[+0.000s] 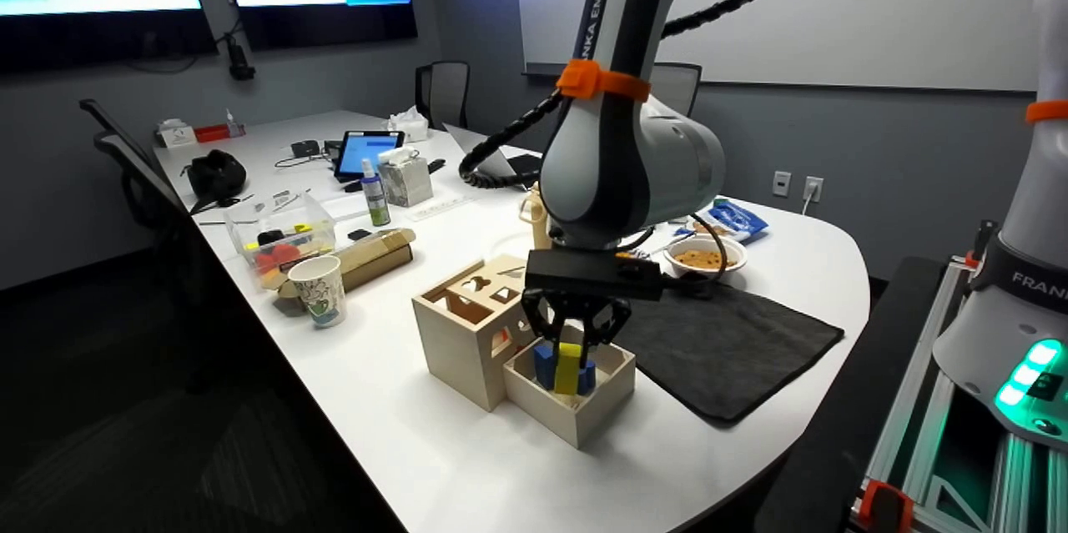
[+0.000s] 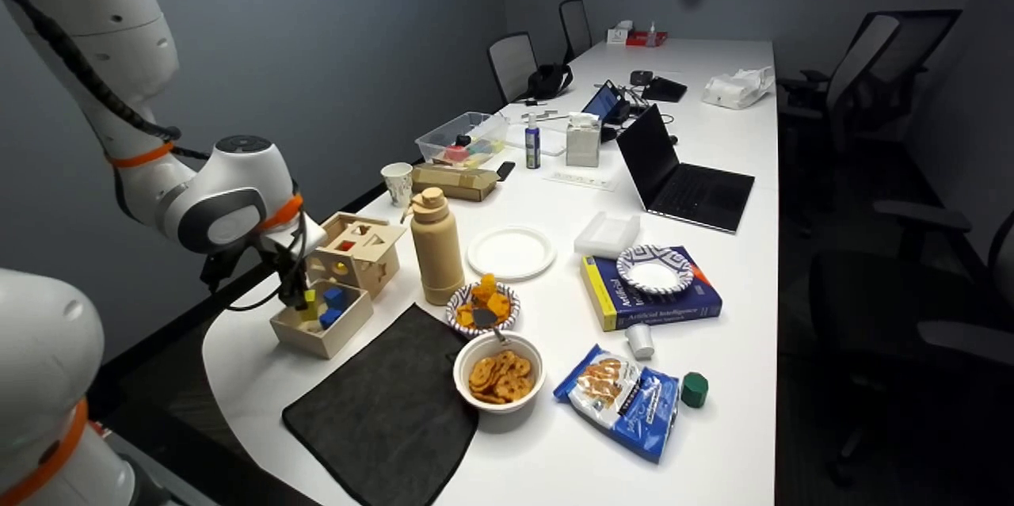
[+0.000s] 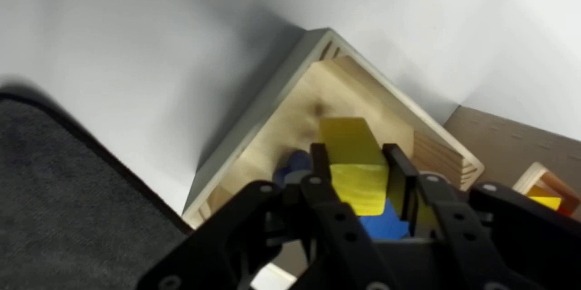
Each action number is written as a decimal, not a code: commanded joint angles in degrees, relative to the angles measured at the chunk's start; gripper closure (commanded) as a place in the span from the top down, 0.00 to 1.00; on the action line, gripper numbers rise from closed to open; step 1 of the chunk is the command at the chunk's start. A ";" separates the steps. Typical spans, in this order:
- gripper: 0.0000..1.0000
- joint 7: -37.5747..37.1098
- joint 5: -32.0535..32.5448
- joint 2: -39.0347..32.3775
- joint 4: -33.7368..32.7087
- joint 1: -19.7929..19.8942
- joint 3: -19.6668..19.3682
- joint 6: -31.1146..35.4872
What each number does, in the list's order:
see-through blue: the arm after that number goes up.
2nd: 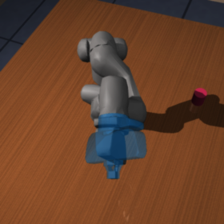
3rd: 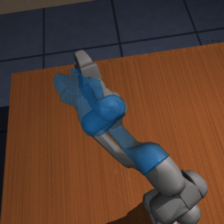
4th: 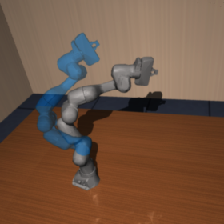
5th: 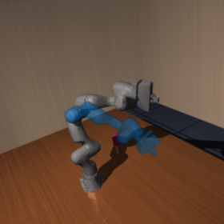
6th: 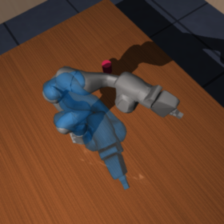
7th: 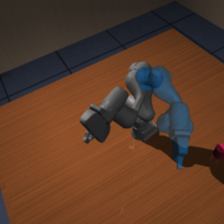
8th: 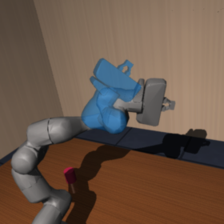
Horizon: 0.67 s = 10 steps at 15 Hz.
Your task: Pick up the yellow and blue objects and put them in the box
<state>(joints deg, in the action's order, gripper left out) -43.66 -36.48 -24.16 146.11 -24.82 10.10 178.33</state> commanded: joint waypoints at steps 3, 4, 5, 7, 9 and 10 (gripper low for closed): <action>0.11 -1.61 22.32 12.08 -0.43 -14.50 -21.24 -18.63; 0.11 -0.98 26.91 12.56 -2.85 -14.15 -22.52 -22.69; 0.11 0.70 29.77 13.09 -5.40 -13.70 -23.06 -26.55; 0.11 1.70 37.01 14.10 -9.93 -6.36 -16.70 -32.55; 0.11 2.79 41.85 14.71 -14.43 -3.37 -12.80 -38.78; 0.11 4.08 43.46 14.92 -16.36 -1.90 -10.64 -41.14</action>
<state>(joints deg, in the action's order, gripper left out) -42.05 1.59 -10.33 135.19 -30.99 -6.16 144.95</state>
